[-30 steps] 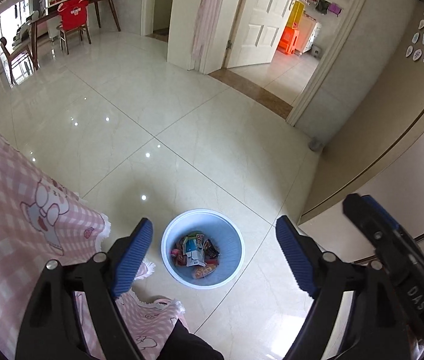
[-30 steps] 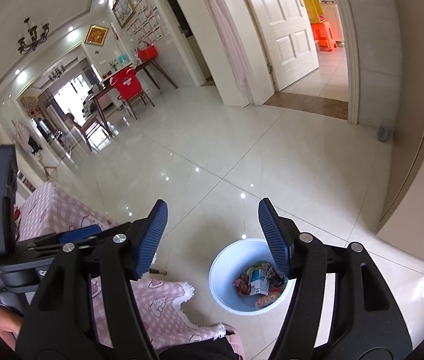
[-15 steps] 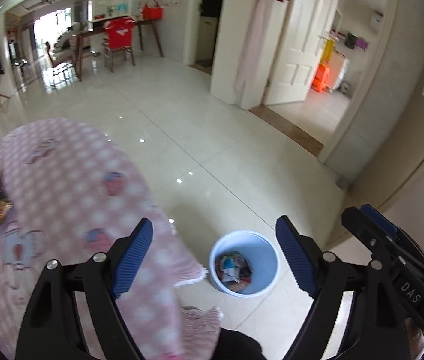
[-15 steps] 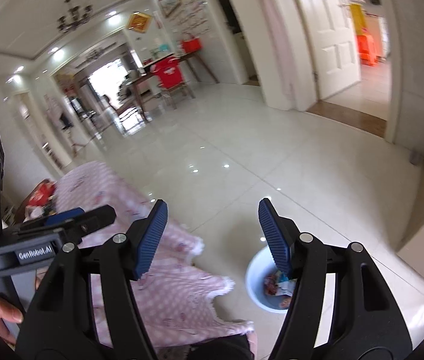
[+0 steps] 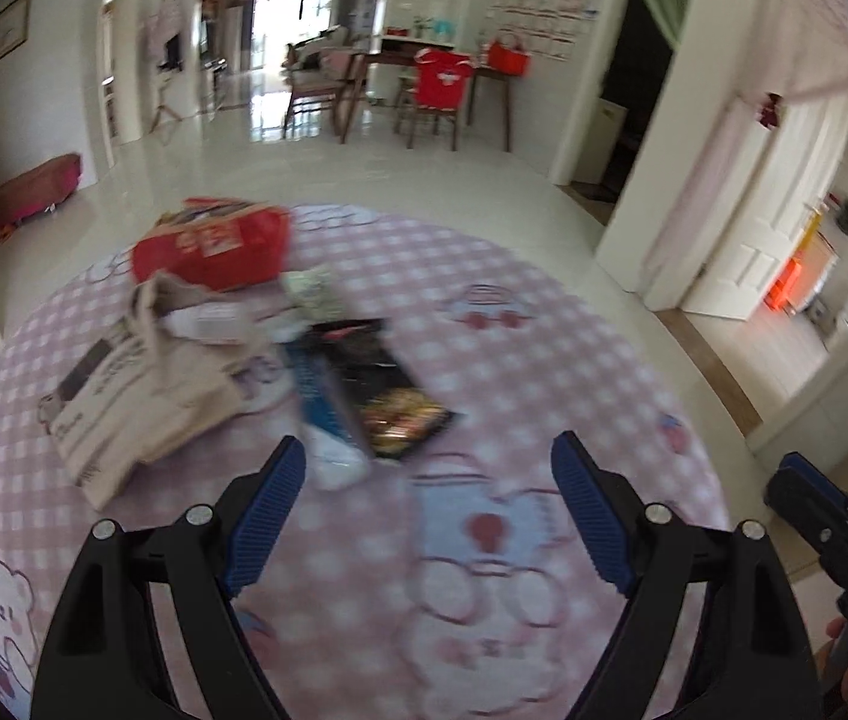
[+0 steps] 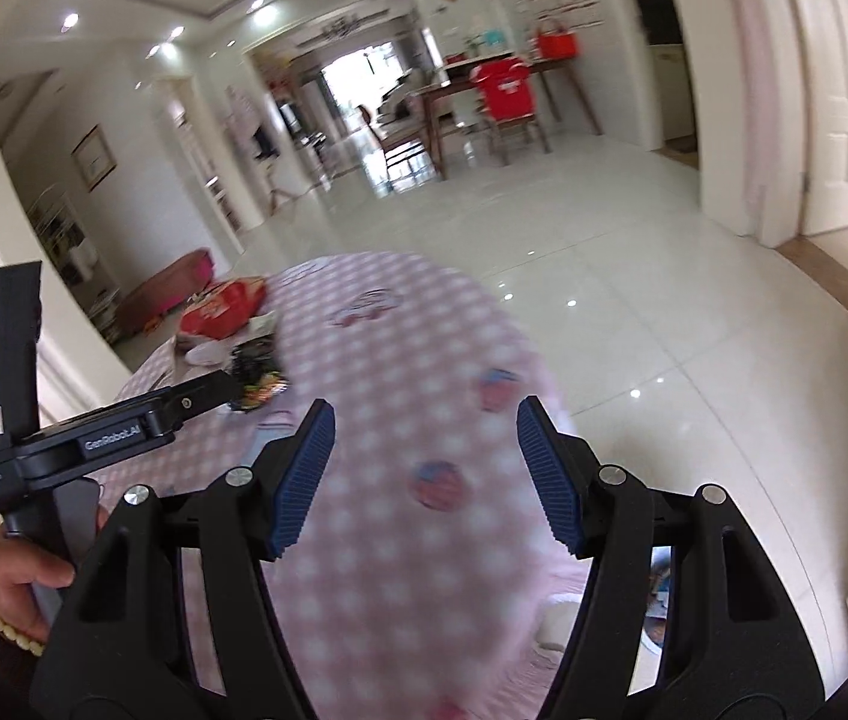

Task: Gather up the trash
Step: 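Return both tools to the rug and grasp the blue toothpaste tube with the left tool, then grasp the black snack wrapper with the right tool while the left holds the tube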

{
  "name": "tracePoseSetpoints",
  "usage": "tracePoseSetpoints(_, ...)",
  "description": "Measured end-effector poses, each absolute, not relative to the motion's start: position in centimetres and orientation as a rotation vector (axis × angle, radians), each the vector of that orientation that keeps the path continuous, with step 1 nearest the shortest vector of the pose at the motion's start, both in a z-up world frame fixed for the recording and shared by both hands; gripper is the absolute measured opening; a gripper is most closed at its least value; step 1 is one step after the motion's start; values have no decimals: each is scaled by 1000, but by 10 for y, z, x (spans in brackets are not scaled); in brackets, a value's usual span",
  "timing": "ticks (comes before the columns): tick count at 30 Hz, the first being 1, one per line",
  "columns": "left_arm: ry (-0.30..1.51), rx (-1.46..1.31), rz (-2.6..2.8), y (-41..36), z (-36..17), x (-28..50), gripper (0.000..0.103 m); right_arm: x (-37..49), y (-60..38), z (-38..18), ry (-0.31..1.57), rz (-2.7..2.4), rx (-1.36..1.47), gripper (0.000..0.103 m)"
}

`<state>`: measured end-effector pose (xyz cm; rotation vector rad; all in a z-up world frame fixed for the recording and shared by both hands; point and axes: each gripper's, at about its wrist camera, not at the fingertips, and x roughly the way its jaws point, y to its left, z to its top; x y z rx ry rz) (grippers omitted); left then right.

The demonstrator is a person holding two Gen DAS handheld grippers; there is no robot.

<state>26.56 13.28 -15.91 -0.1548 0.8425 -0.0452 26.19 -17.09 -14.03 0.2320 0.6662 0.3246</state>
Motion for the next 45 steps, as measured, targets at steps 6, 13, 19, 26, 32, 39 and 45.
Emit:
tracePoseSetpoints(6,899,-222,-24,175,-182,289,64,295,-128,-154,733,377,196,63)
tracePoseSetpoints(13,922,-197,-35,171,-194,308,52,324,-99,-161,776,403,166,63)
tracePoseSetpoints(19,913,-180,-37,178,-199,305,14,341,-70,-164,803,441,114,63)
tracePoseSetpoints(26,861,-220,-43,190,-188,284,12,358,-28,-173,862,523,95,63)
tracePoseSetpoints(32,842,-232,7,203,-184,278,11,372,-6,-182,904,543,75,63)
tracePoseSetpoints(39,840,-229,19,207,-182,278,11,369,24,-187,882,547,-108,22)
tracePoseSetpoints(45,832,-242,-12,203,-175,276,11,356,15,-181,842,551,-110,8)
